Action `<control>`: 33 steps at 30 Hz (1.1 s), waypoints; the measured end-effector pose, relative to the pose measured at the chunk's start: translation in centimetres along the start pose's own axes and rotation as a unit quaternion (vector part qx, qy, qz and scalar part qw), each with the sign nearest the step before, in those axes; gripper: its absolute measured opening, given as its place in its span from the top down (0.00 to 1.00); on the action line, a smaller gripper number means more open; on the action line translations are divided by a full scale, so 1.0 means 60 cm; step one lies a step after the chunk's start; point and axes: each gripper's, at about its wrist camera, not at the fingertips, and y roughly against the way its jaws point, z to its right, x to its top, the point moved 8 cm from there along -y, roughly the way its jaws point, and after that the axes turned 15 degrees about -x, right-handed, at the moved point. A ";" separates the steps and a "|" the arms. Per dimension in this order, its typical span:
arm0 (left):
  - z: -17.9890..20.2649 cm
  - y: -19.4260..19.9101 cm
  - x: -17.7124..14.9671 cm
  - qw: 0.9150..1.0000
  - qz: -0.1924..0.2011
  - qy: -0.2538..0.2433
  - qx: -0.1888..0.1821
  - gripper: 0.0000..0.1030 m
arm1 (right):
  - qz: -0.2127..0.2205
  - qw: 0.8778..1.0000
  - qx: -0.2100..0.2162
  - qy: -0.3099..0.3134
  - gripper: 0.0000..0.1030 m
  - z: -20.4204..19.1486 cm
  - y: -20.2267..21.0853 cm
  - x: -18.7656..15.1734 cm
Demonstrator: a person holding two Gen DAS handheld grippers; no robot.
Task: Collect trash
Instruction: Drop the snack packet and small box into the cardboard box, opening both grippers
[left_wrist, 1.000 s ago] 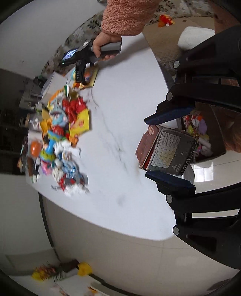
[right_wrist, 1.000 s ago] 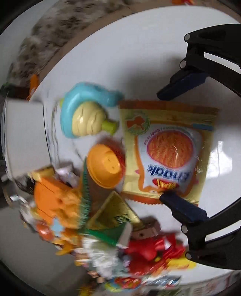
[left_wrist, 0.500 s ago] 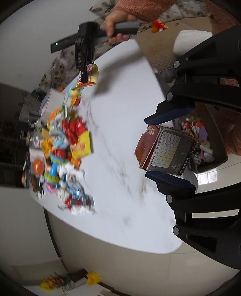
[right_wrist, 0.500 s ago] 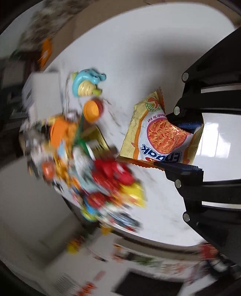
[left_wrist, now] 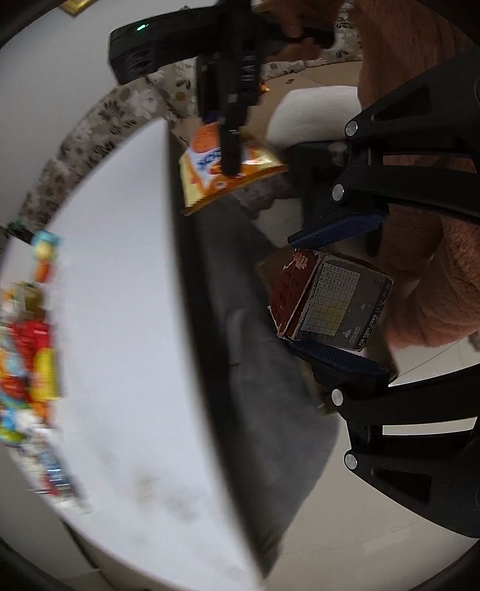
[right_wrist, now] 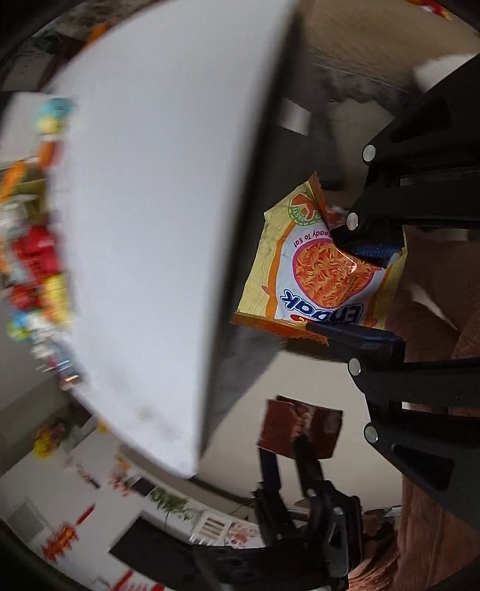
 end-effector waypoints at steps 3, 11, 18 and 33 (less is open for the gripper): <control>-0.046 -0.086 -0.040 0.999 -0.028 0.034 0.009 0.50 | -0.037 0.999 -0.020 -0.010 0.68 0.003 -0.099 -0.054; -0.219 -0.294 -0.138 0.979 -0.121 0.132 0.103 0.32 | -0.111 0.990 -0.086 -0.022 0.29 0.031 -0.336 -0.105; -0.221 -0.244 -0.137 0.980 -0.110 0.127 0.104 0.28 | -0.116 0.990 -0.078 -0.023 0.22 0.017 -0.312 -0.101; -0.123 0.174 0.176 0.986 0.140 0.052 0.077 0.12 | 0.069 0.997 0.012 -0.044 0.09 -0.050 0.060 0.097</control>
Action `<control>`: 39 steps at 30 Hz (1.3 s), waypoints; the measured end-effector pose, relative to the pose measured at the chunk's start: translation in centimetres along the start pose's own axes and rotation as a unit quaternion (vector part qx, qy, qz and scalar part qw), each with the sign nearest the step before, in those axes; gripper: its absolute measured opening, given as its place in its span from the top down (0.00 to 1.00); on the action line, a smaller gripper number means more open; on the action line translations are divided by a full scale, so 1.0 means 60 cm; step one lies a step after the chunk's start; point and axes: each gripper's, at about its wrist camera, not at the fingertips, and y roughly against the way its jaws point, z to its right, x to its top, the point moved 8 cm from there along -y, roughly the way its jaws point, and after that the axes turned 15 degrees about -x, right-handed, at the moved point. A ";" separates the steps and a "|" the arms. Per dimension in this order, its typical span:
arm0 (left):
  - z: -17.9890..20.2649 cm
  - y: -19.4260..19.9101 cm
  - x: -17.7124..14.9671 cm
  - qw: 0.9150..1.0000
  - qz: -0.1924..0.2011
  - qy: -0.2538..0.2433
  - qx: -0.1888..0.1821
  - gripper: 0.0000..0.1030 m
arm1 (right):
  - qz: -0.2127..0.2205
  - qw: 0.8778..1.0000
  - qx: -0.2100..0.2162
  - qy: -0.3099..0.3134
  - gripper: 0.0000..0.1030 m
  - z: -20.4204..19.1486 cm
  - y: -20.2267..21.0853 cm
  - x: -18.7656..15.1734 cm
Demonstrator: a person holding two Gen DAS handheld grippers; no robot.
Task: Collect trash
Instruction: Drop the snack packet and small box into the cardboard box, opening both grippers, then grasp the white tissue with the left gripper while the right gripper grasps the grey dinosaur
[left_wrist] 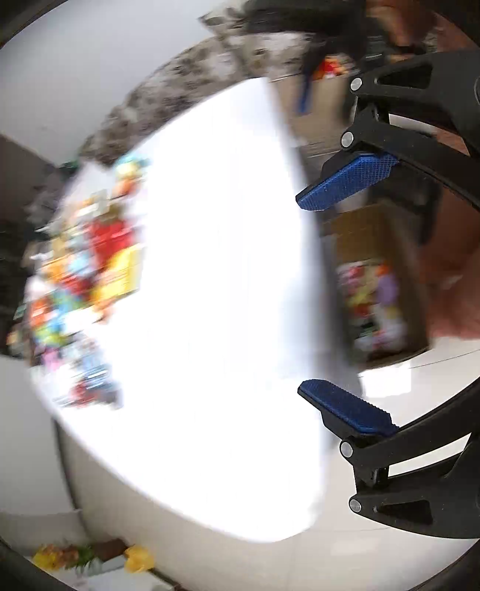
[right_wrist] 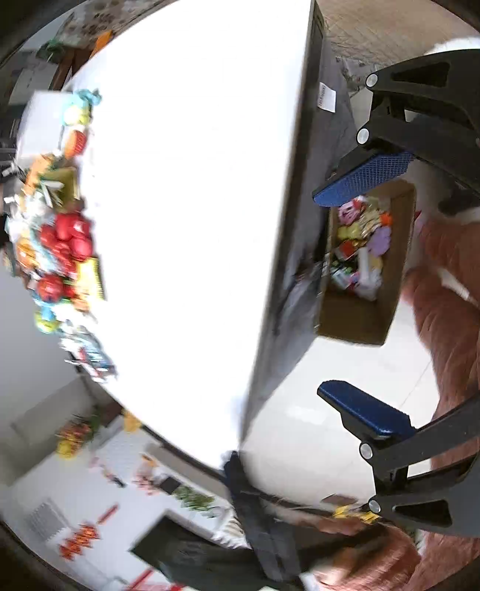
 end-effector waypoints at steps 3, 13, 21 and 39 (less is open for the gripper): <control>-0.059 -0.008 0.099 0.999 0.015 0.005 0.037 0.12 | 0.016 0.999 -0.001 -0.030 0.09 0.002 0.023 0.025; -0.292 -0.102 0.376 0.989 0.004 0.089 0.121 0.12 | 0.019 0.992 -0.078 -0.096 0.09 0.055 0.030 -0.004; -0.373 -0.153 0.396 0.983 -0.028 0.157 0.095 0.36 | 0.006 0.984 -0.108 -0.140 0.09 0.078 0.024 -0.023; -0.206 -0.001 0.225 0.996 0.011 0.082 -0.038 0.83 | 0.091 0.992 -0.077 -0.029 0.05 -0.003 0.007 0.223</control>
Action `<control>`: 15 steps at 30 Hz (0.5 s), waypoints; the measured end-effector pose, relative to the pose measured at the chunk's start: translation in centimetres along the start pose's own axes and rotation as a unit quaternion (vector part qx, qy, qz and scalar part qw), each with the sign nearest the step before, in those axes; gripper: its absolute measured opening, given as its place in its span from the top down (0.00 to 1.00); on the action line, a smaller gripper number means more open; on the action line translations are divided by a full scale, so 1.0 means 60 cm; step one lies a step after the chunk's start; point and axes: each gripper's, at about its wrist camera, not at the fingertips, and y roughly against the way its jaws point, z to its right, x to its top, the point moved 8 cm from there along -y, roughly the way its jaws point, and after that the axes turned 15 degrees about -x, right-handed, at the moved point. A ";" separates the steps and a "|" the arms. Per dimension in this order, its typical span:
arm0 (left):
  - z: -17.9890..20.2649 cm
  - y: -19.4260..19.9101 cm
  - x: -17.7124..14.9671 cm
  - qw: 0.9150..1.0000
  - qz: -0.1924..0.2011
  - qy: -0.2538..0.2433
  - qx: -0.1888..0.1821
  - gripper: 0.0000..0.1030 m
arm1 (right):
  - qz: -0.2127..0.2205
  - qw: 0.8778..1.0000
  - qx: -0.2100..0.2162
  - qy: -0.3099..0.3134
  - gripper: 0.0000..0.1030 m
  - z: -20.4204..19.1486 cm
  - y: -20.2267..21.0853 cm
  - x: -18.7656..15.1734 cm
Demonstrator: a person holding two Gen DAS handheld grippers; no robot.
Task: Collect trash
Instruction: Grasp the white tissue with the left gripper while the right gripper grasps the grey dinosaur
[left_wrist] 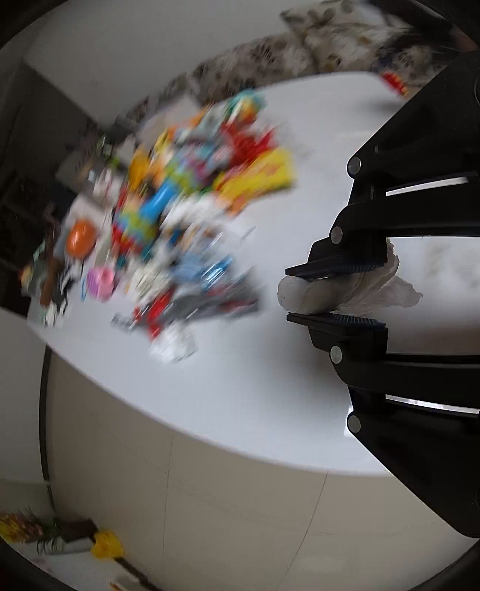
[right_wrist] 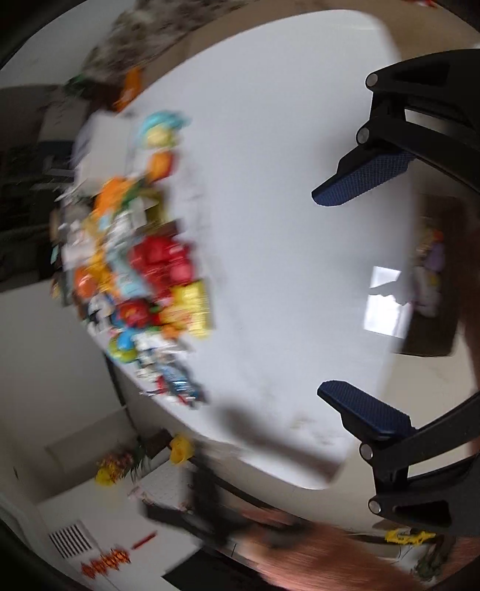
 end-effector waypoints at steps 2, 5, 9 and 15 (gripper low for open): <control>0.025 0.003 -0.043 1.000 -0.007 -0.013 -0.013 0.83 | 0.010 1.000 -0.003 -0.013 0.05 0.001 -0.036 0.067; 0.051 0.003 -0.114 0.999 -0.029 -0.029 -0.011 0.83 | 0.033 0.998 -0.032 -0.037 0.06 0.017 -0.099 0.186; 0.062 0.006 -0.199 0.998 -0.056 -0.013 -0.015 0.83 | 0.039 0.996 -0.072 -0.044 0.07 0.038 -0.182 0.315; 0.053 0.034 -0.253 0.998 -0.059 0.011 -0.012 0.82 | -0.017 0.994 -0.110 -0.003 0.20 0.004 -0.285 0.399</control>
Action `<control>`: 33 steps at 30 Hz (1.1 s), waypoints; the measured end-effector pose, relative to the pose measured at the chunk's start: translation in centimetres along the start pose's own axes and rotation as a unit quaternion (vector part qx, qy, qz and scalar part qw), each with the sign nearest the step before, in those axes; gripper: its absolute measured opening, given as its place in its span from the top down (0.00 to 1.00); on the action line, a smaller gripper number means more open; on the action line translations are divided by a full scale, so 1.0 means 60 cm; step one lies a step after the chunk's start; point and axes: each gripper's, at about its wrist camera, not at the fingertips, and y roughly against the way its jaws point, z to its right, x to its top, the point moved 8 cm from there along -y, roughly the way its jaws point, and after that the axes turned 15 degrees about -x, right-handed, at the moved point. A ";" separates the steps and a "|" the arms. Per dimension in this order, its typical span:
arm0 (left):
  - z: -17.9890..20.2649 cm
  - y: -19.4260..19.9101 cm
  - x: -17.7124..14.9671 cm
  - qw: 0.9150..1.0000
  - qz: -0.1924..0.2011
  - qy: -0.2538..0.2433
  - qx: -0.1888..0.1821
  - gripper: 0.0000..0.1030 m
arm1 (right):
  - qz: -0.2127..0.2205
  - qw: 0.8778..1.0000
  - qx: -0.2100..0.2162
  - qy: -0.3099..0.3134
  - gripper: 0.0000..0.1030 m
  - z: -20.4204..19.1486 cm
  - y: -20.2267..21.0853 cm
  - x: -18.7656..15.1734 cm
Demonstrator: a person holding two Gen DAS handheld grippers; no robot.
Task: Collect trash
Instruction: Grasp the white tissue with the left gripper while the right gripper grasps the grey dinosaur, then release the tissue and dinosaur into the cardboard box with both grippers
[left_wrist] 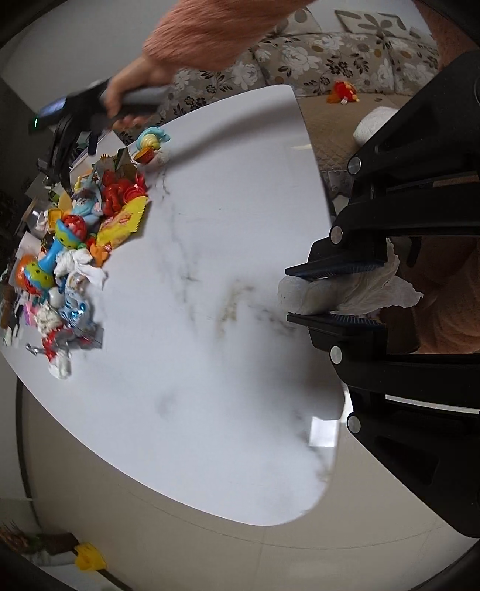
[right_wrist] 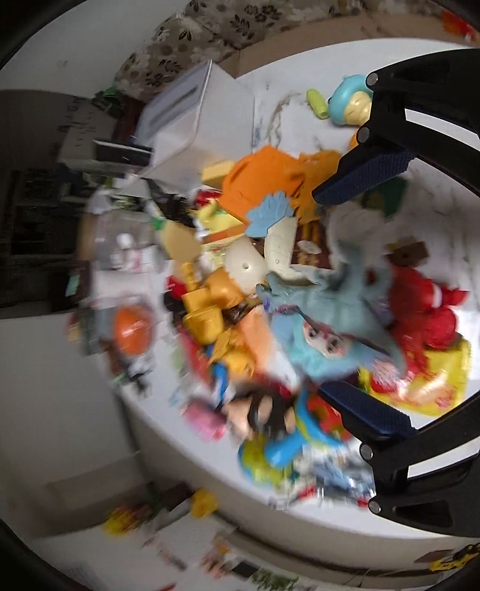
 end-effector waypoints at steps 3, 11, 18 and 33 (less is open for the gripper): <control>-0.006 0.010 -0.004 1.000 0.008 0.009 0.003 0.82 | -0.080 0.997 -0.001 0.019 0.34 -0.022 -0.062 -0.010; 0.000 0.016 0.009 1.000 0.018 0.005 0.003 0.82 | -0.042 0.996 0.075 -0.020 0.36 0.016 0.034 0.008; 0.055 0.003 0.043 0.999 0.017 -0.034 -0.014 0.82 | 0.014 0.984 0.177 -0.024 0.36 0.069 0.218 -0.006; 0.175 -0.096 -0.185 0.985 -0.135 -0.082 -0.073 0.82 | -0.119 0.952 0.263 0.104 0.36 0.075 0.343 -0.534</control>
